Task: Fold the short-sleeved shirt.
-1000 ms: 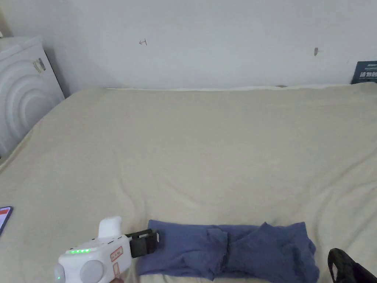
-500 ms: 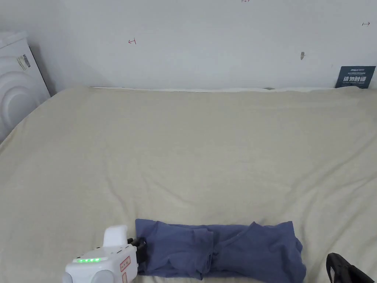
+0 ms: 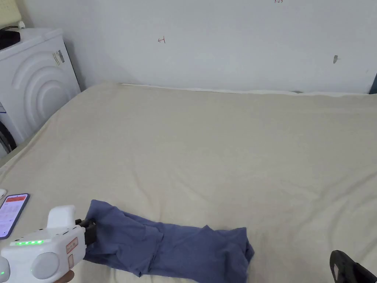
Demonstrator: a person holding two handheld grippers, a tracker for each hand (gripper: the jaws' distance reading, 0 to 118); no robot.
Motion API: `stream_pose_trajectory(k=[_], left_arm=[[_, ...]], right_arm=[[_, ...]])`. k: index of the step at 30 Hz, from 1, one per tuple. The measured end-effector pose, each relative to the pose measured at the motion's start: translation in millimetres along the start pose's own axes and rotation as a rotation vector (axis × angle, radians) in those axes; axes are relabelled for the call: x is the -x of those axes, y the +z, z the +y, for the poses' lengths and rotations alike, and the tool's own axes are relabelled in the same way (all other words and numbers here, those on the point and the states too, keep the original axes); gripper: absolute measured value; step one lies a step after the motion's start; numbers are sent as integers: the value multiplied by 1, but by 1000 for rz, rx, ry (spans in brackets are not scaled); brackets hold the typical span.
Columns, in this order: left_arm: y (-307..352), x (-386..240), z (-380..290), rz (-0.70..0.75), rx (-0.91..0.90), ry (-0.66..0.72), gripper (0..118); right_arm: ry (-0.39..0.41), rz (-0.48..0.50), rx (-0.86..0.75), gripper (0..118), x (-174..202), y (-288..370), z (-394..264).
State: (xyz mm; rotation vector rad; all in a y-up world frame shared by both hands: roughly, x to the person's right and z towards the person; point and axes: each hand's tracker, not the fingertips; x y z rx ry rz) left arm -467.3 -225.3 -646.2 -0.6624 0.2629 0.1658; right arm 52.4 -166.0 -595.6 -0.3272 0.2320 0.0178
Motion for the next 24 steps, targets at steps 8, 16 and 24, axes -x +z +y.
stream_pose_trajectory(k=[8,16,24], left_arm=[[38,-117,4,-113,-138,-254,8],[5,-277,-43,-365,3,-417,8],[-39,-316,-107,-324,84,-394,30]], right_arm=[[8,34,-51,0,12,9,4],[0,0,-62,0,-5,25,-2],[-39,-82,-33,0,-39,29,-14]])
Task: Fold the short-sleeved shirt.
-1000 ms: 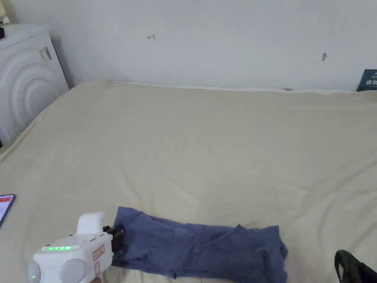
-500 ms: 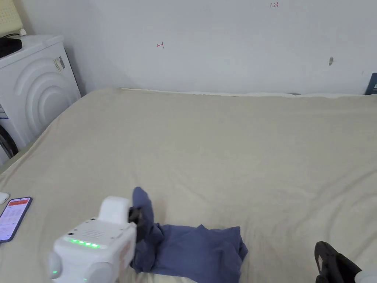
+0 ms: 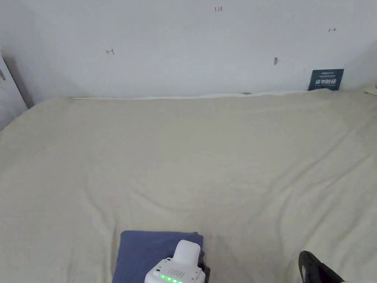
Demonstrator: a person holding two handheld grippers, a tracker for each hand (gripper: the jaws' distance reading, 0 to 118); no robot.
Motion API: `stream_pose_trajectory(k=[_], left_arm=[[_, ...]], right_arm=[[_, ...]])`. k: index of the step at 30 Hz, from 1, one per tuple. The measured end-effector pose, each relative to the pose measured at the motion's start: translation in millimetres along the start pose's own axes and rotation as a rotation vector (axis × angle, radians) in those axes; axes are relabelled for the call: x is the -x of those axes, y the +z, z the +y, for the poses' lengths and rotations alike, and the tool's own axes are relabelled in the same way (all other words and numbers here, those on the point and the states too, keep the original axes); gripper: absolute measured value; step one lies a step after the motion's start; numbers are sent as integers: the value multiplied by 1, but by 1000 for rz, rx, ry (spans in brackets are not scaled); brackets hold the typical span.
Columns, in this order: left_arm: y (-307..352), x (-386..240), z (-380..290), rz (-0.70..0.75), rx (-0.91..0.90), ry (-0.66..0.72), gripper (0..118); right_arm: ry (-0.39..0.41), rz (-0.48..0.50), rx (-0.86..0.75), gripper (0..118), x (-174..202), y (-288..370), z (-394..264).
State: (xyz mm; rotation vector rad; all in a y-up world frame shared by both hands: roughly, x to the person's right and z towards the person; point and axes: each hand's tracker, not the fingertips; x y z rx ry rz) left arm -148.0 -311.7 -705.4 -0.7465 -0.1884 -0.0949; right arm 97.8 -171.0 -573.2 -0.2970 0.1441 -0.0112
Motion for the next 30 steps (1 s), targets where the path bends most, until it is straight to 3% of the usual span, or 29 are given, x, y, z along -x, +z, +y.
stream_pose_trajectory(k=[1,2,3,8,11,12,13,14,15,22,27,30], left_arm=[[6,2,-1,-77,-14,14,59],[13,3,-1,-129,-20,31,100],[29,5,0,-73,-52,10,118],[87,25,3,302,-336,-11,118],[87,41,10,486,-296,-54,117],[76,48,12,498,-267,-84,112],[70,50,13,490,-241,-107,95],[61,48,13,454,-196,-146,30],[52,42,11,441,-183,-185,0],[-10,-23,-16,264,-88,-394,0],[-31,-59,-17,140,-62,-367,0],[-26,-57,-12,-26,-14,-226,0]], right_arm=[[-4,-1,6,0,-2,-1,-2],[-6,0,9,0,-4,-3,-4],[-8,-3,13,0,-5,-5,-6],[-52,8,12,0,-6,-9,-6],[-47,23,11,0,-1,-11,-6],[-43,29,9,0,0,-10,-6],[-42,35,10,0,1,-10,-6],[-43,39,11,0,2,-10,-7],[-44,40,11,0,2,-10,-7],[-46,30,23,0,-2,-12,-10],[-34,21,42,0,-6,-11,-13],[-21,17,56,0,-6,-12,-12]])
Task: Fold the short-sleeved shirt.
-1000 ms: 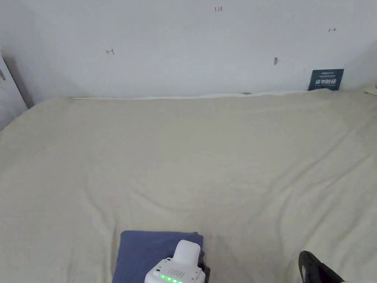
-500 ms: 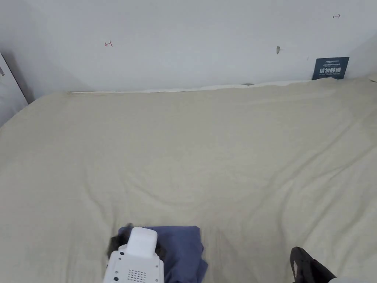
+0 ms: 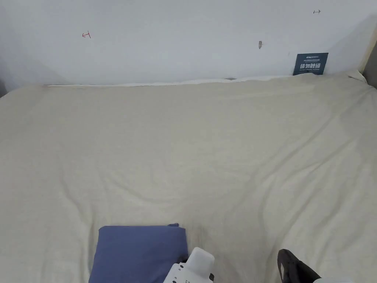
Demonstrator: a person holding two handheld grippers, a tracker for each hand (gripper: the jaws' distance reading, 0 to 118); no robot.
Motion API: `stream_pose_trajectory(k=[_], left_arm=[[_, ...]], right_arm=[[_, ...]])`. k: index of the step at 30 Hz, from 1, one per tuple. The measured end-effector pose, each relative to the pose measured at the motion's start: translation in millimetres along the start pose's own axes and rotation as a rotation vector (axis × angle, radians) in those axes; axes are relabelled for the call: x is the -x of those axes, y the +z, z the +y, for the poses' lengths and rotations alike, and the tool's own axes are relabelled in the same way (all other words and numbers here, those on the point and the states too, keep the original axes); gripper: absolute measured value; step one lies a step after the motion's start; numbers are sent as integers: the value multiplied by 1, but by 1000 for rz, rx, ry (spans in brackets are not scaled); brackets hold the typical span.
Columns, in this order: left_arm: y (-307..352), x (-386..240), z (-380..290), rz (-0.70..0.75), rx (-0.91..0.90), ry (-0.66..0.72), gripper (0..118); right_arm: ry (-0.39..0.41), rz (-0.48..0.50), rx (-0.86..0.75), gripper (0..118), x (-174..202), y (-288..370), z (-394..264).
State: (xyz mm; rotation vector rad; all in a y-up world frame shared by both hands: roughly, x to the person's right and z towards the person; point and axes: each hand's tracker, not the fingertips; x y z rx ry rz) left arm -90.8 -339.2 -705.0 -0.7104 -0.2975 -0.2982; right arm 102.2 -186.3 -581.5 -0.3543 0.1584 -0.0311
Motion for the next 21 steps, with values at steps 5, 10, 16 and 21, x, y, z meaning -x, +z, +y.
stream_pose_trajectory(k=[5,10,16,21], left_arm=[[89,50,-2,50,-285,192,0],[154,146,-46,15,-305,534,0],[184,229,-109,5,-228,909,0],[176,263,-143,-90,-205,1102,66]], right_arm=[[6,48,3,0,9,-12,6],[-68,438,147,0,36,-77,17],[-419,712,531,0,72,-202,-27],[-638,732,757,0,80,-270,-83]])
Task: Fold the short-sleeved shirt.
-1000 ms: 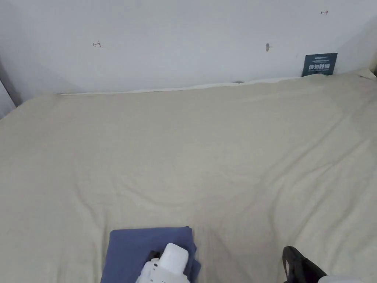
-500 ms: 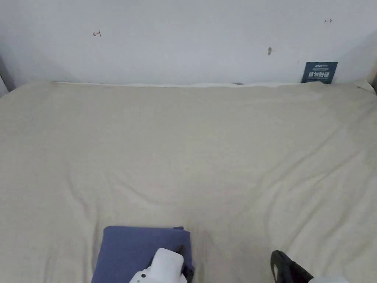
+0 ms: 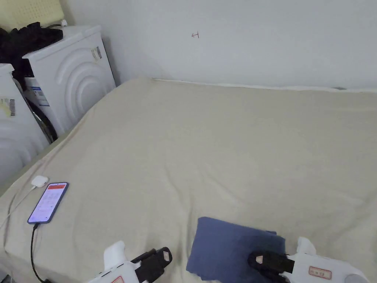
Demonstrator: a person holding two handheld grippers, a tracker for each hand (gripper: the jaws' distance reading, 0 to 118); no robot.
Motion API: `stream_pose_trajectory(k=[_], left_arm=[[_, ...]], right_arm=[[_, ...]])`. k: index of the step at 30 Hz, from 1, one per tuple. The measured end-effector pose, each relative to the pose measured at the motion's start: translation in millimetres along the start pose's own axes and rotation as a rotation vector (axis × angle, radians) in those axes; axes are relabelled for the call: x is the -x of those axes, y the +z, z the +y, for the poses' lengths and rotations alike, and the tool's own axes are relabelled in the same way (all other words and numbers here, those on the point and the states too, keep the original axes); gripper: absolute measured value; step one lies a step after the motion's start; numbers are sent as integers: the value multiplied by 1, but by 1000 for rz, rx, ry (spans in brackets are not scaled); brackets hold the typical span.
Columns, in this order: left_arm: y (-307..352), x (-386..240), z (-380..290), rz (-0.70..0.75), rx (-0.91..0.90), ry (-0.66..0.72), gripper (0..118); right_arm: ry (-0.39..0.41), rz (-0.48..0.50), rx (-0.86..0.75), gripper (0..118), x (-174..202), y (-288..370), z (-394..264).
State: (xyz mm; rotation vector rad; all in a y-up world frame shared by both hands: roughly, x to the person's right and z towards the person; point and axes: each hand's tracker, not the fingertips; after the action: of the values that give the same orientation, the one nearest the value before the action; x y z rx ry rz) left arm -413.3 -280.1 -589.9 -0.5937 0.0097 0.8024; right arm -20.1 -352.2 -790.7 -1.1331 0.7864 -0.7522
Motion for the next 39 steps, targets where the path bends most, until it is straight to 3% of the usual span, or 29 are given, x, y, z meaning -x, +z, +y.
stream_pose_trajectory(k=[1,2,4,5,12,15,19,20,21,23,27,29,31,34,39], left_arm=[[-2,-12,-1,10,8,-17,100],[-8,-12,1,37,39,-30,117],[-20,-11,6,8,64,-62,118],[-28,-21,8,-10,84,-74,118],[-109,-54,15,84,199,-311,118],[-146,-65,4,29,313,-377,118],[-180,-80,-27,110,405,-573,118],[-178,-87,-29,161,358,-617,113],[-172,-91,-30,125,343,-622,95],[-157,-103,-28,73,297,-642,33],[-137,-126,-23,98,317,-780,31],[-127,-127,-8,76,303,-773,31],[-116,-125,13,115,284,-842,31],[-106,-101,56,198,305,-952,31],[-103,-32,148,445,341,-978,31]], right_arm=[[12,-6,8,0,-10,-4,2],[-7,24,13,0,-19,-5,1],[-108,120,12,0,-38,-5,2],[-112,115,16,0,-43,-4,1],[-6,16,-11,1,-39,12,-4],[-26,22,-14,1,-45,15,-4],[-11,17,-27,1,-46,19,-9],[-5,6,-33,1,-45,20,-10],[-3,4,-38,1,-44,21,-11],[11,-25,-51,1,-37,24,-13],[110,-189,-88,1,-3,31,-20],[192,-258,-145,1,17,35,-29],[238,-233,-179,1,37,45,-39],[244,-202,-225,1,53,61,-50],[270,-226,-288,1,69,89,-61]])
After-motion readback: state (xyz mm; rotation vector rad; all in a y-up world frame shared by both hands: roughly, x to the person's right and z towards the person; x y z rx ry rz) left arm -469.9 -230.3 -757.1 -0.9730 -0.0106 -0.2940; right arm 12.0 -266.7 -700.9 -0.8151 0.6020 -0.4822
